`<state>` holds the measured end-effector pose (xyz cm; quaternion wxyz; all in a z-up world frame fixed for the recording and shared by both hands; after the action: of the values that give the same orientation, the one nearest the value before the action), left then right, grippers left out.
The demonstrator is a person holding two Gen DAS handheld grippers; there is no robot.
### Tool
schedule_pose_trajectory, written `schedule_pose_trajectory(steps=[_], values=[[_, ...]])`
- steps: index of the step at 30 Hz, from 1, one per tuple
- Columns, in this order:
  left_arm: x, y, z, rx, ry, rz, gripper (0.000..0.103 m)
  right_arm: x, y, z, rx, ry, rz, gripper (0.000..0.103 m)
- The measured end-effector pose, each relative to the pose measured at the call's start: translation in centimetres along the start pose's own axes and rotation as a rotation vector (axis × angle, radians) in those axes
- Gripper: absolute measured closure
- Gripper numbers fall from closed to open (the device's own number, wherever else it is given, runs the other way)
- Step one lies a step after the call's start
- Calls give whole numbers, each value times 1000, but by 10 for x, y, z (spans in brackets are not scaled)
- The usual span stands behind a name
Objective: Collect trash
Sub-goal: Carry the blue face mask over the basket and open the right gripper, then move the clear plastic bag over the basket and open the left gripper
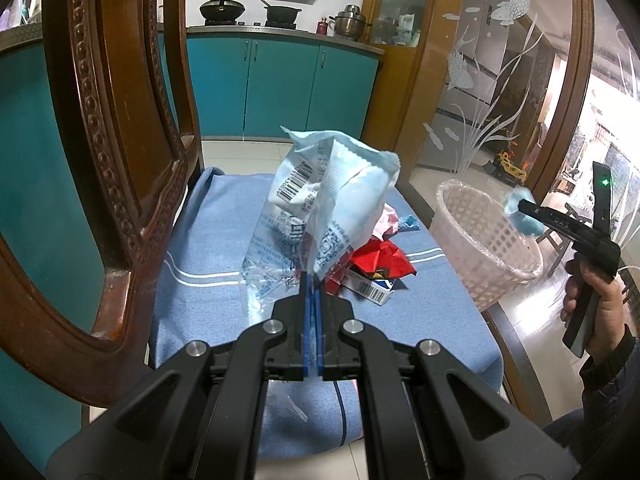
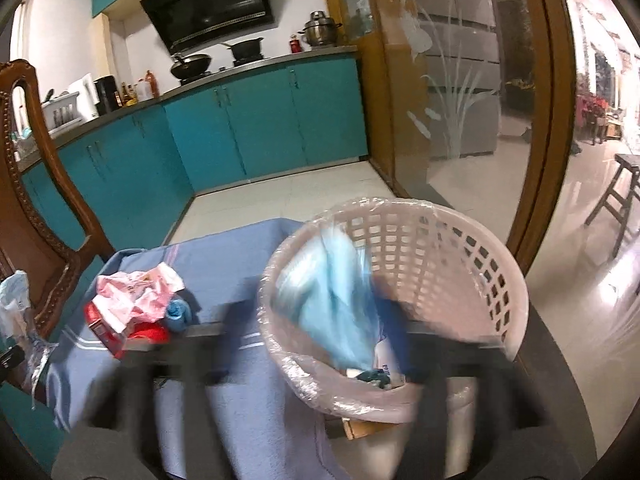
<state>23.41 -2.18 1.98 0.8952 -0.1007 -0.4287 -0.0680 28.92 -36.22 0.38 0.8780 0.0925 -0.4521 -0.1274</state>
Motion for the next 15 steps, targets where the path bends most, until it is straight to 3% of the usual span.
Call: schedule_pose_trajectory(steps=[10,15], values=[[-7,-16,-6,-16,16,-55,100,18,20,64,7,-204,13,10],[-18,-51,-21,-54,59,-117,100,26,18,80,33,-256,-35,10]])
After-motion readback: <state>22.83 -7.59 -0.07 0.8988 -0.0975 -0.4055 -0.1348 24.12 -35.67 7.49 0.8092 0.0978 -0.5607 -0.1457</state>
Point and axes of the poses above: each gripper's, at about its wrist camera, not at the fingertips, and z roughly against the way its jaws point, y to its left, x to its top, the point moved 8 cm from there along -z, roughly the way its jaws point, and after that the axes turned 3 degrees about -z, right-handed, at the moved point
